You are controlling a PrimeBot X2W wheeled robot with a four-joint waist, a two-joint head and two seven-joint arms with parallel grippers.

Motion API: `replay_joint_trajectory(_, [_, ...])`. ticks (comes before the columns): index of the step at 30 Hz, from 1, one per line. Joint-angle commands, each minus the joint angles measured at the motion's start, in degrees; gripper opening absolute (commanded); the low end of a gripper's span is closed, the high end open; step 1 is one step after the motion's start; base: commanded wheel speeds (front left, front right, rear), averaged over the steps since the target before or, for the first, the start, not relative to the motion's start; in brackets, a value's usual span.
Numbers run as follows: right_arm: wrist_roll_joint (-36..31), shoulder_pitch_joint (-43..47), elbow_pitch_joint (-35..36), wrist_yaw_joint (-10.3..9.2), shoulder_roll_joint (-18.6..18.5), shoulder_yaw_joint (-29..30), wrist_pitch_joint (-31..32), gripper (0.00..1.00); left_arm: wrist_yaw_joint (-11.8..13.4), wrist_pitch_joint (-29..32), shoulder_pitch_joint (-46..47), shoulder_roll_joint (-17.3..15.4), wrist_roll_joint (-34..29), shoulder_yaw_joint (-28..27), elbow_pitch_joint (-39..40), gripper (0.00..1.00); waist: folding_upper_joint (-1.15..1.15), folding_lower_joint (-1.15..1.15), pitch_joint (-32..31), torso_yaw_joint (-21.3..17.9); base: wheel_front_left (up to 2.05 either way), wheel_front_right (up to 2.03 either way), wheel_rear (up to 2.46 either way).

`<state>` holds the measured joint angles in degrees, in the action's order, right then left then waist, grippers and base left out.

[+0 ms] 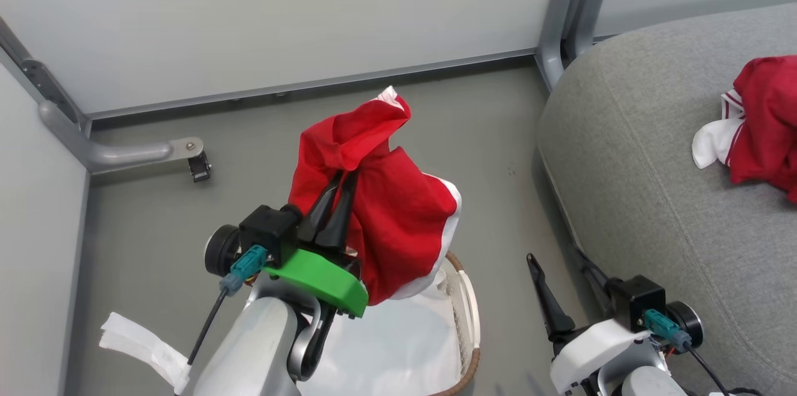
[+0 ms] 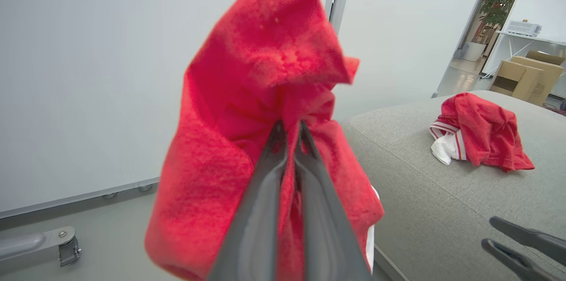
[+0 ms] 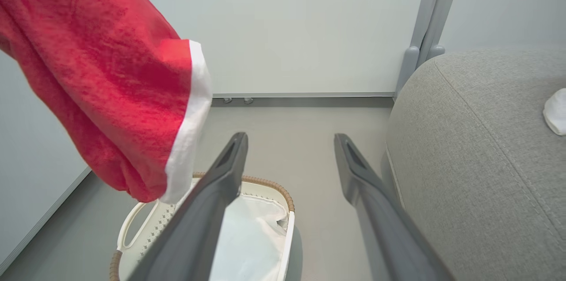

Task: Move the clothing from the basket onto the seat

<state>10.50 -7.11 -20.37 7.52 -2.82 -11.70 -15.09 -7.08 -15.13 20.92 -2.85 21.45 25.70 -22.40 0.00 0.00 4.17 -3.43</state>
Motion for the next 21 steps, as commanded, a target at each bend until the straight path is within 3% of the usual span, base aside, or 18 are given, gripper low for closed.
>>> replay_joint_trajectory(1, [0.1,1.1,0.3,-0.06,-0.3,0.0,-0.1,1.00,-0.3,0.0,-0.7,-0.2,0.3,0.0,0.9,0.00,0.00,0.00,-0.9,-0.3,0.00,0.00,0.00])
replay_joint_trajectory(13, [1.3,-4.4,8.8,-0.06,-0.3,-9.5,-0.1,1.00,-0.3,0.0,-1.1,-0.2,1.6,3.0,4.7,0.00,0.00,0.00,-1.5,0.6,0.00,0.00,0.00])
replay_joint_trajectory(21, [-0.8,-13.9,5.3,-0.06,-1.7,-19.1,-0.1,1.00,0.0,0.0,-1.4,-0.2,3.1,6.3,4.4,0.00,0.00,0.00,-1.3,2.4,0.00,0.00,0.00])
